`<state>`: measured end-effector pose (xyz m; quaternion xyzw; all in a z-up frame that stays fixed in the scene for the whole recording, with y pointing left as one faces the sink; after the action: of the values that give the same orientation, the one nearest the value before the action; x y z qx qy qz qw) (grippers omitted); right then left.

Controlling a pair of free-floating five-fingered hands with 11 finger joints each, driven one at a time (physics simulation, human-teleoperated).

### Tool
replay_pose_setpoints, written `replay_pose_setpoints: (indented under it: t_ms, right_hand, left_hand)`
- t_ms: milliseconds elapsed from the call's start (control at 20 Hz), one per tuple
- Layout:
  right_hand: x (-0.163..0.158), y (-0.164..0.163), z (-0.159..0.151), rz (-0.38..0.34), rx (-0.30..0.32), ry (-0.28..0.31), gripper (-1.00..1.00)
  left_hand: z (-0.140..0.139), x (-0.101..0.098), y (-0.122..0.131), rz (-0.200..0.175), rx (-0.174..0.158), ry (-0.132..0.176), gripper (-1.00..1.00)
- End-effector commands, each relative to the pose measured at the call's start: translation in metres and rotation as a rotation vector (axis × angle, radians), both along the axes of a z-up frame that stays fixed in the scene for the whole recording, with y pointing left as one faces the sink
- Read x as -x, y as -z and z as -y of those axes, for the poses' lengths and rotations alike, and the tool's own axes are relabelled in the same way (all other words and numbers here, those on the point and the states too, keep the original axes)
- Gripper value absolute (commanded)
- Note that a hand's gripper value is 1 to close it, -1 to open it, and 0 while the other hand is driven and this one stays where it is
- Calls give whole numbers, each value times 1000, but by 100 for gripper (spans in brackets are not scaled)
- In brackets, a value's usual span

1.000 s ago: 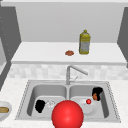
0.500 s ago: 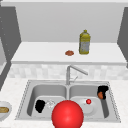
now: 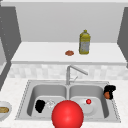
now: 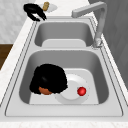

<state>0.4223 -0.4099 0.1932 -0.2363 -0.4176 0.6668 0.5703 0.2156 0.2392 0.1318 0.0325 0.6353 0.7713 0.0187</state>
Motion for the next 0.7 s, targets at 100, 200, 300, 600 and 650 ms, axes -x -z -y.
replay_pose_setpoints:
  t_ms: [100,200,300,600,650]
  right_hand:
    - [11,-16,35,-1,-34,0,100]
    - [14,-20,47,-1,-39,0,100]
    - [18,-24,59,-4,-43,-1,100]
    - [25,-32,97,-12,-53,-1,100]
    - [27,-33,103,-13,-53,-1,100]
  left_hand:
    - [0,0,0,0,0,0,0]
    - [0,0,0,0,0,0,0]
    - [0,0,0,0,0,0,0]
    - [0,0,0,0,0,0,0]
    - [0,0,0,0,0,0,0]
